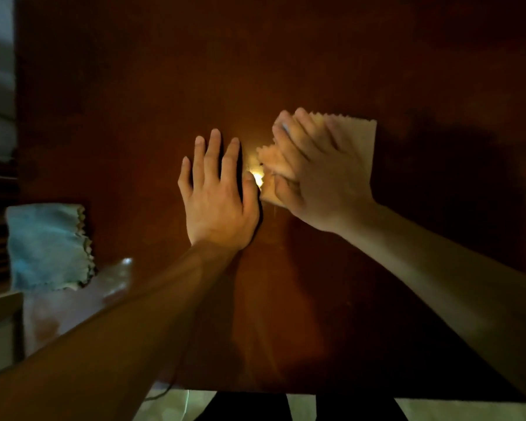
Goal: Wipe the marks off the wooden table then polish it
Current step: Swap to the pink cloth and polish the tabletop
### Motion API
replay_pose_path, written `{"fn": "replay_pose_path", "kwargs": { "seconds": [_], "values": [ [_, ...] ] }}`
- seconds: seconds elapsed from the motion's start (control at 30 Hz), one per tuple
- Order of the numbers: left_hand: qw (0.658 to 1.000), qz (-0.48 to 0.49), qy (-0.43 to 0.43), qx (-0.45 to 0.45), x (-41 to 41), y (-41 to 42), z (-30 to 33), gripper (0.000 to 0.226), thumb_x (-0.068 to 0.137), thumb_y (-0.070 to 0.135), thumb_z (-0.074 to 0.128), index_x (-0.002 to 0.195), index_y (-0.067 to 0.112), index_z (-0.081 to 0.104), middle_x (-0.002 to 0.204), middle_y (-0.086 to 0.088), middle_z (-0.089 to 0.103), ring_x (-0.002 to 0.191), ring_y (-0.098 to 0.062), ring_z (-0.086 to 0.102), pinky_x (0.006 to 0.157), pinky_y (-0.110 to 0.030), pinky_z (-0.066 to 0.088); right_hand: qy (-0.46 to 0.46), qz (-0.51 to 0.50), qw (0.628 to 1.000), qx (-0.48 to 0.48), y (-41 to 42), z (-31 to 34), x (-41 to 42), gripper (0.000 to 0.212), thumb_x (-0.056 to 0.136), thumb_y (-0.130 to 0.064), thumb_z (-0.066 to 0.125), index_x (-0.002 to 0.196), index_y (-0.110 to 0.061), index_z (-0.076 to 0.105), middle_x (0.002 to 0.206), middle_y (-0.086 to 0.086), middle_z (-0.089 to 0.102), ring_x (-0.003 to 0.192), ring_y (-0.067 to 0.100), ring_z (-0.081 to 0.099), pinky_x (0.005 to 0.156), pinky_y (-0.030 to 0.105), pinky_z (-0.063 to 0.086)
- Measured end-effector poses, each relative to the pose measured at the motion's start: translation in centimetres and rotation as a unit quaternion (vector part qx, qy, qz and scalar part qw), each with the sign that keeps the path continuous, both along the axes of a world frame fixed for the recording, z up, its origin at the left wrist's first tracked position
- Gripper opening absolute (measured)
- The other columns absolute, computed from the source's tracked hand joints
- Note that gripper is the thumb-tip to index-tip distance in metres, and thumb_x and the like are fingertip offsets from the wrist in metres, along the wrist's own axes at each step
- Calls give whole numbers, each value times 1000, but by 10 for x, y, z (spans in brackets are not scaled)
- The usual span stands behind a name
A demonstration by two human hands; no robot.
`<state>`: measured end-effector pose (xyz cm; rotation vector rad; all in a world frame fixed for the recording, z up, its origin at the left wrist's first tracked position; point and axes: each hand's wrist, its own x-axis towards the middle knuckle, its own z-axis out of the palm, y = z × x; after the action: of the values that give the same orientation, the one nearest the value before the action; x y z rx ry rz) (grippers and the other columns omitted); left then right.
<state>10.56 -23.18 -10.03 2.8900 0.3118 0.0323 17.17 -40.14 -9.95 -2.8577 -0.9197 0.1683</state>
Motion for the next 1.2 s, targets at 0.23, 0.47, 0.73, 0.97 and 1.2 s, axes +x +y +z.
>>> {"fn": "replay_pose_path", "kwargs": {
  "seconds": [0.23, 0.47, 0.73, 0.97, 1.2],
  "values": [
    [999, -15, -1, -29, 0, 3, 0, 57, 101, 42, 31, 152, 17, 35, 164, -9, 24, 153, -27, 11, 123, -49, 8, 13, -83, 996, 3, 14, 2, -160, 73, 100, -51, 34, 159, -7, 28, 168, 13, 23, 157, 30, 14, 125, 55, 17],
    [998, -39, -2, -55, -2, 6, 2, 58, 99, 44, 37, 150, 17, 36, 164, -7, 24, 154, -27, 9, 123, -49, 5, -5, -33, 999, 1, -5, 4, -167, 67, 102, -51, 28, 155, -11, 40, 164, 10, 31, 154, 29, 25, 123, 53, 23],
    [997, -53, -21, -58, -4, 6, -4, 59, 96, 45, 39, 148, 17, 40, 162, -8, 28, 153, -30, 12, 122, -48, 6, -36, -266, 962, 51, 43, -5, -182, 67, 100, -46, 37, 155, -7, 40, 164, 12, 32, 155, 30, 23, 125, 55, 18],
    [988, -77, -19, -133, -3, 9, 15, 49, 98, 30, 46, 145, 19, 41, 160, -3, 30, 151, -21, 18, 122, -49, 9, 18, -177, 982, 57, 31, 3, -235, 68, 95, -50, 44, 154, -17, 42, 162, 9, 37, 153, 29, 28, 120, 53, 28],
    [959, -253, -17, -125, 1, -35, 17, 46, 99, 29, 43, 143, 16, 45, 159, -7, 33, 151, -23, 20, 119, -48, 10, -1, -432, 902, 19, 7, -1, -206, 71, 102, -54, 26, 159, -12, 32, 167, 13, 27, 156, 33, 19, 123, 55, 19]
  ]
}}
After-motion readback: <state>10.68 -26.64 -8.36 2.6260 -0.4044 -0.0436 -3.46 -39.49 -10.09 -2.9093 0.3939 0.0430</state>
